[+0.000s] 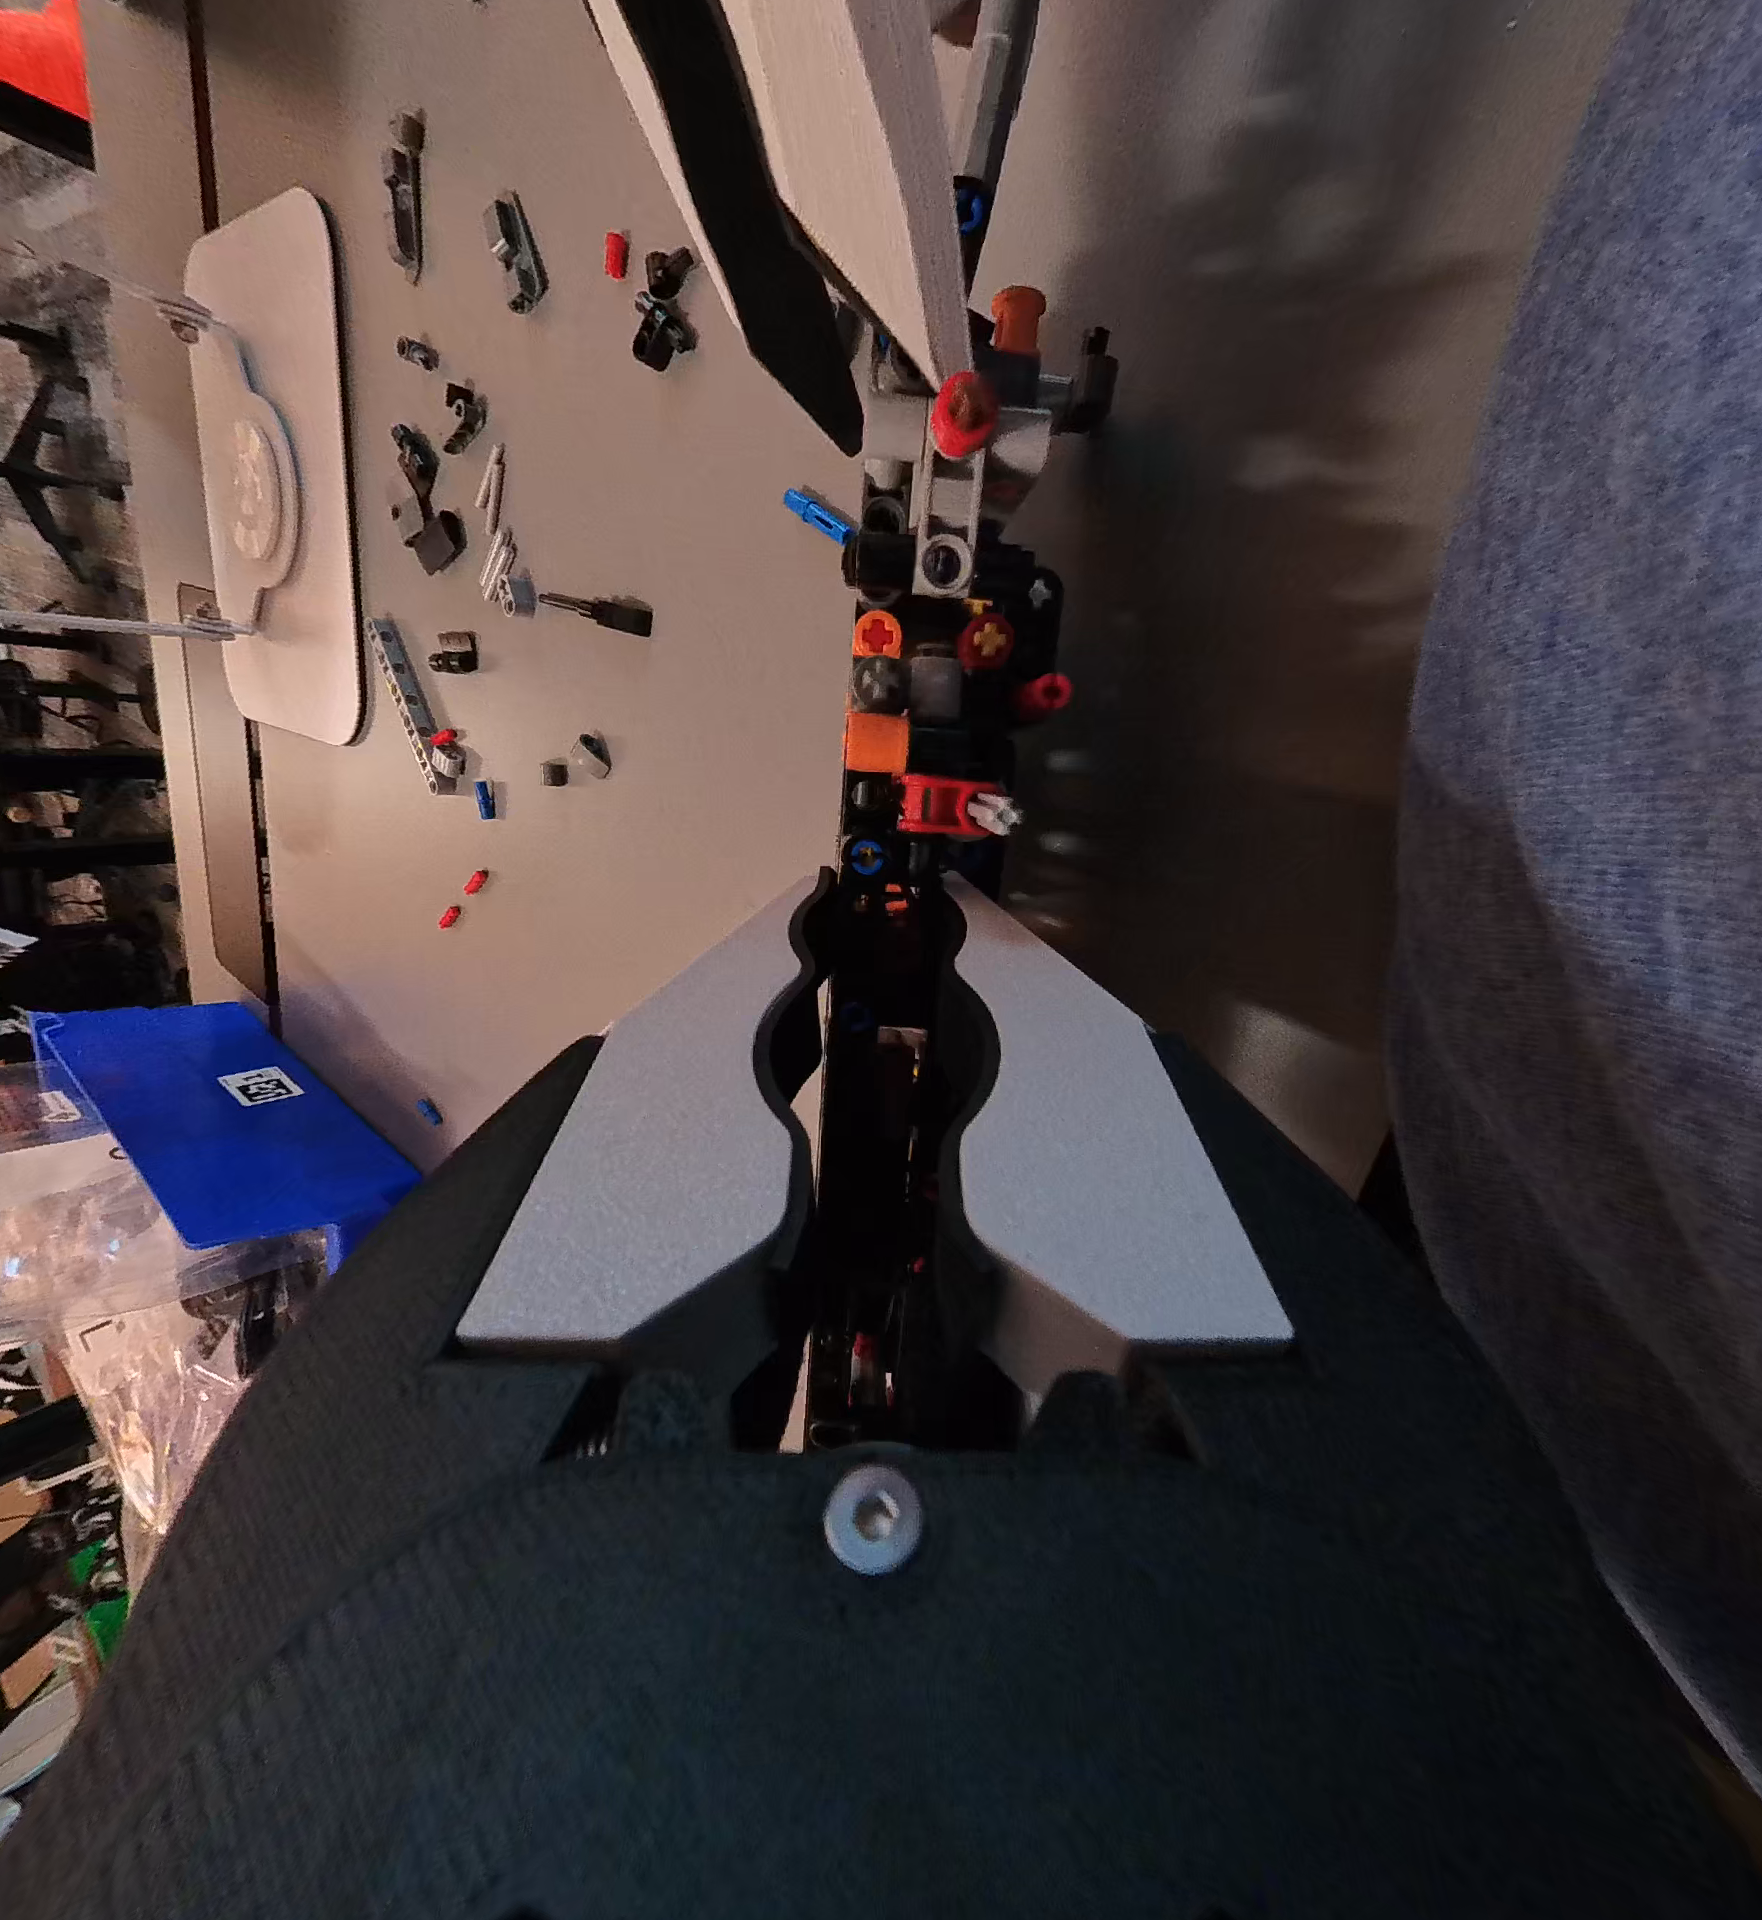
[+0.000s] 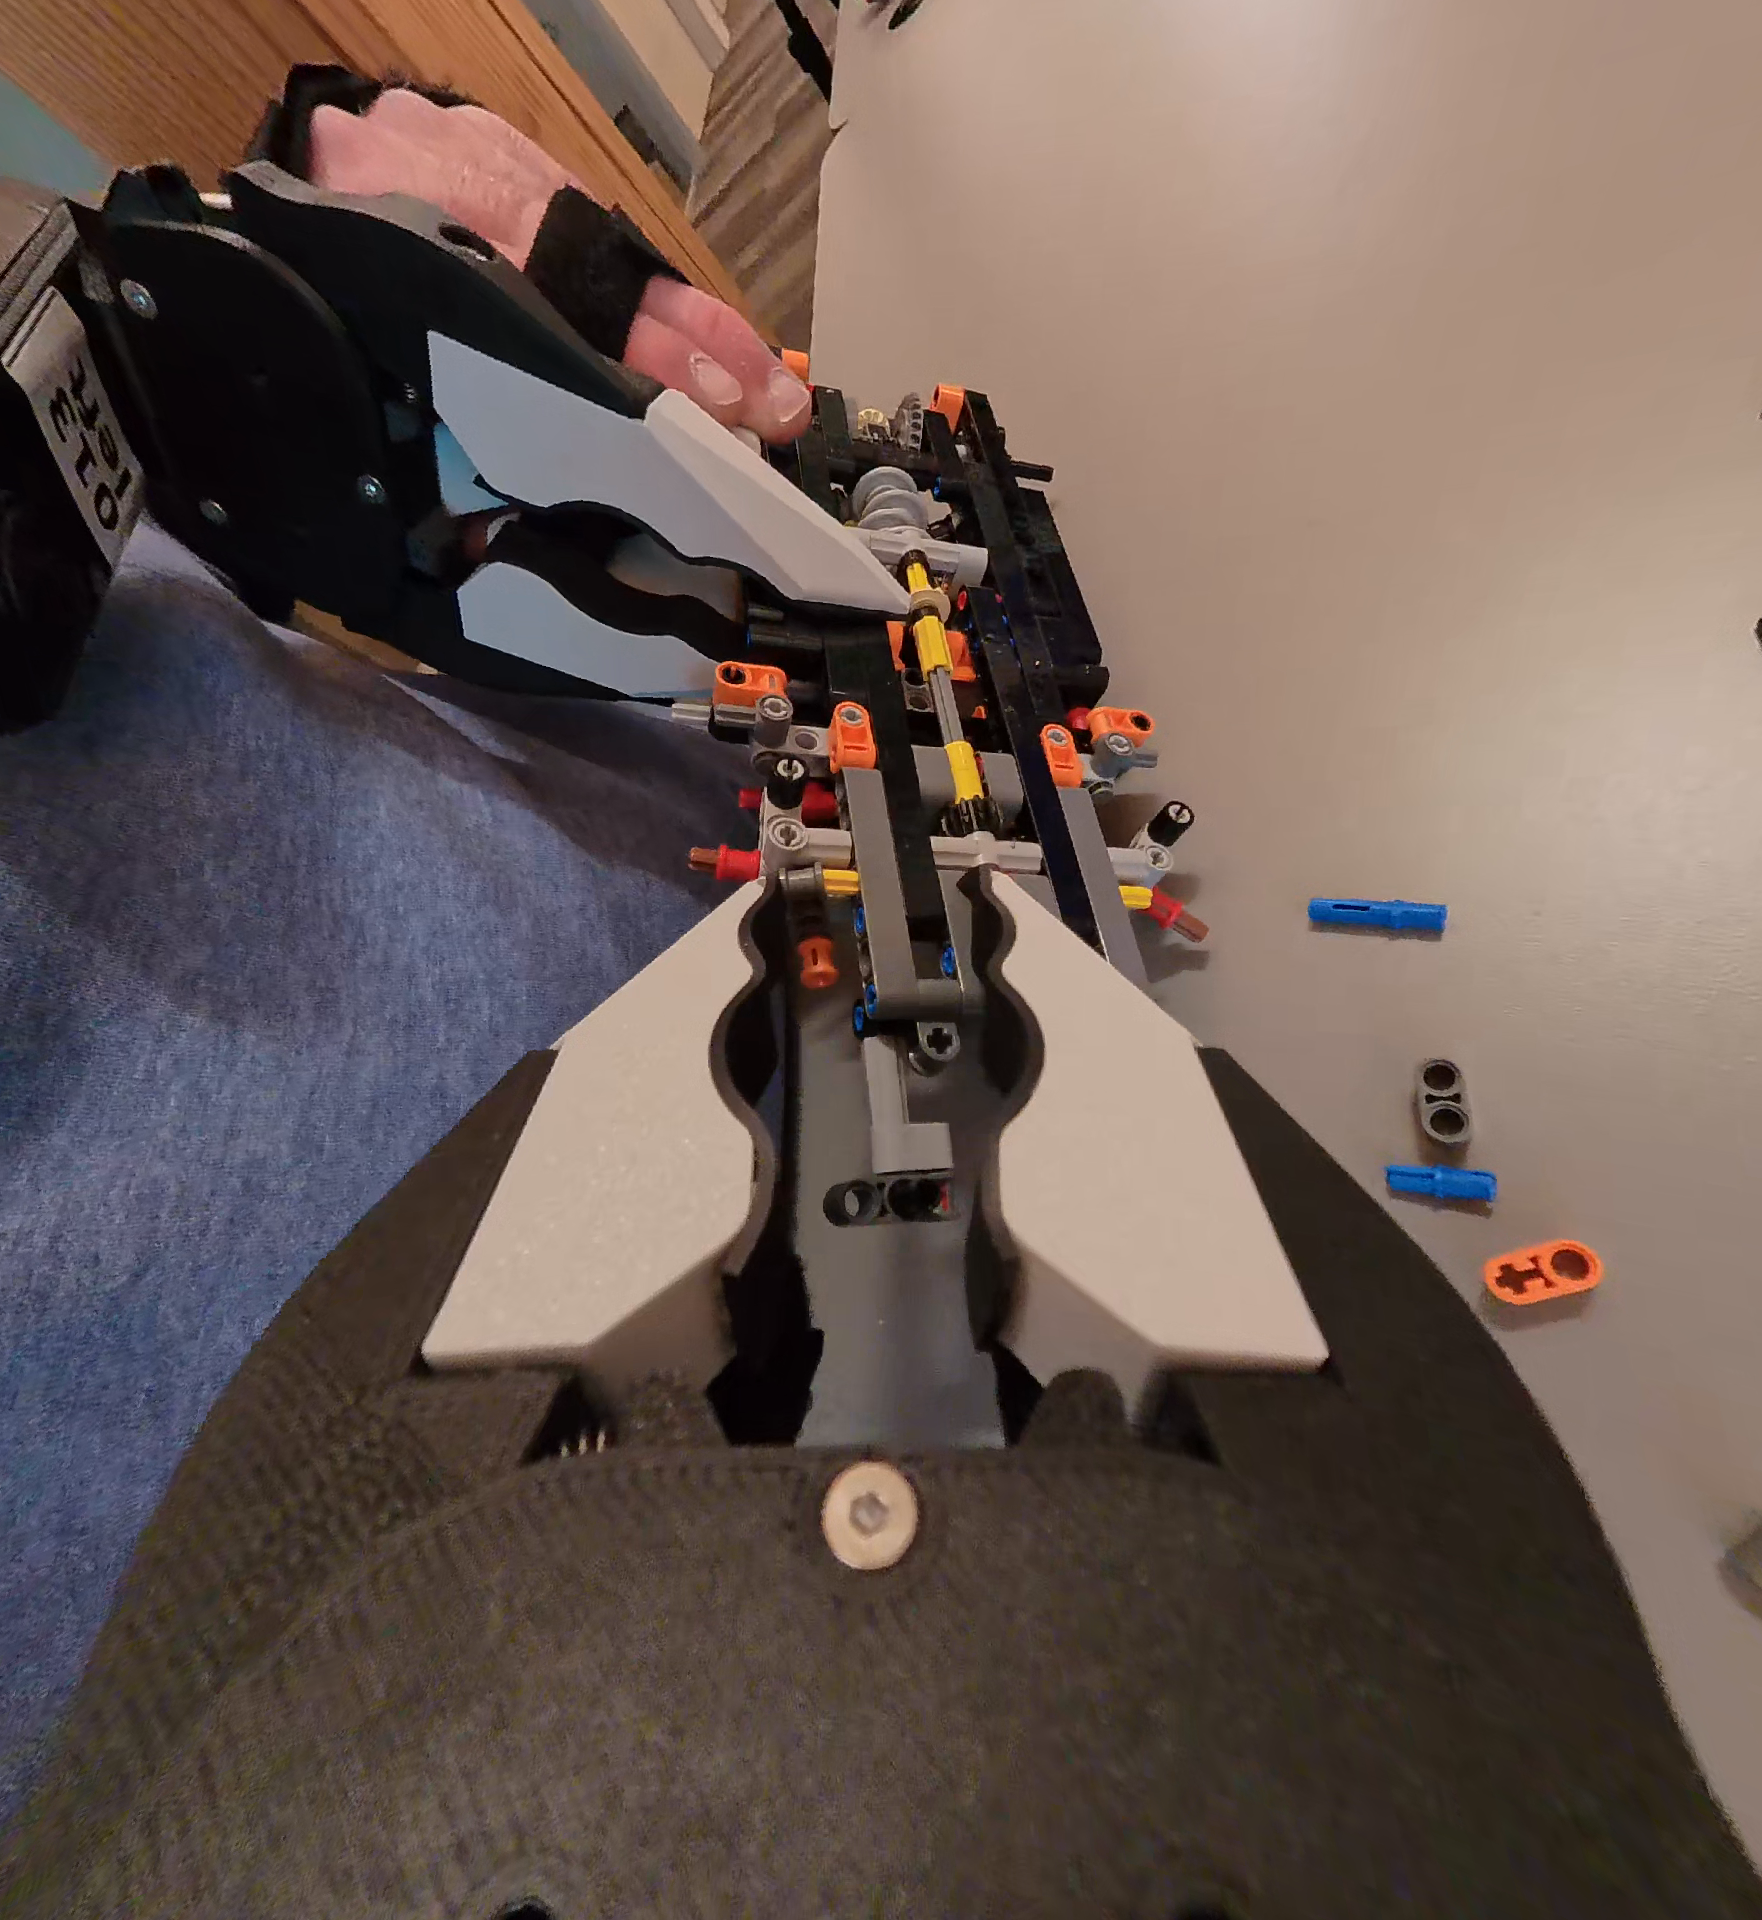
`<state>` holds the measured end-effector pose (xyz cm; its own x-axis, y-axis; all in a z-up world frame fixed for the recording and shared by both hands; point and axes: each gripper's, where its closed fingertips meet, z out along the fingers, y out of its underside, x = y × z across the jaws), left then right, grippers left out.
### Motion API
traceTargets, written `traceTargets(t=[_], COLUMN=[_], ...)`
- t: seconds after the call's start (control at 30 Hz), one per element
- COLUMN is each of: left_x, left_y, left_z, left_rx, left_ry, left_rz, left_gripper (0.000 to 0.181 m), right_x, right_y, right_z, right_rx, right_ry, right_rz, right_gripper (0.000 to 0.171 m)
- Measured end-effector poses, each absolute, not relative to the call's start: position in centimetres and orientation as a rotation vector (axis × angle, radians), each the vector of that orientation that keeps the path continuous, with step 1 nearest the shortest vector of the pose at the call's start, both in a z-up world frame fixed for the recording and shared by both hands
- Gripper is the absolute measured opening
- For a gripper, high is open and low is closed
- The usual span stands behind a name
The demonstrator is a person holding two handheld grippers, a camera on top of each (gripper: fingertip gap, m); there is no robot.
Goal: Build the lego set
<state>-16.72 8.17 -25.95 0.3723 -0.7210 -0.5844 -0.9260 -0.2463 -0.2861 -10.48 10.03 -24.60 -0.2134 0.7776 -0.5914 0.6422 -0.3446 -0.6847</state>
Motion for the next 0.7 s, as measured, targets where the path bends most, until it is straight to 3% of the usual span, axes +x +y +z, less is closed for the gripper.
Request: traceTargets(t=[0.03,0.7], left_x=[-16.73,-16.74], left_y=[8.19,8.35], left_z=[-25.96,-26.16], left_rx=[-2.042,-2.024], left_ry=[1.416,1.418], left_rz=[0.451,0.469], left_gripper=[0.013,0.013], right_x=[-10.48,-10.49], right_y=[10.05,10.07], right_z=[-24.59,-24.45], right_rx=[-1.888,-1.945], right_ry=[-1.712,-1.599], right_rz=[1.612,1.726], right_gripper=[0.033,0.035])
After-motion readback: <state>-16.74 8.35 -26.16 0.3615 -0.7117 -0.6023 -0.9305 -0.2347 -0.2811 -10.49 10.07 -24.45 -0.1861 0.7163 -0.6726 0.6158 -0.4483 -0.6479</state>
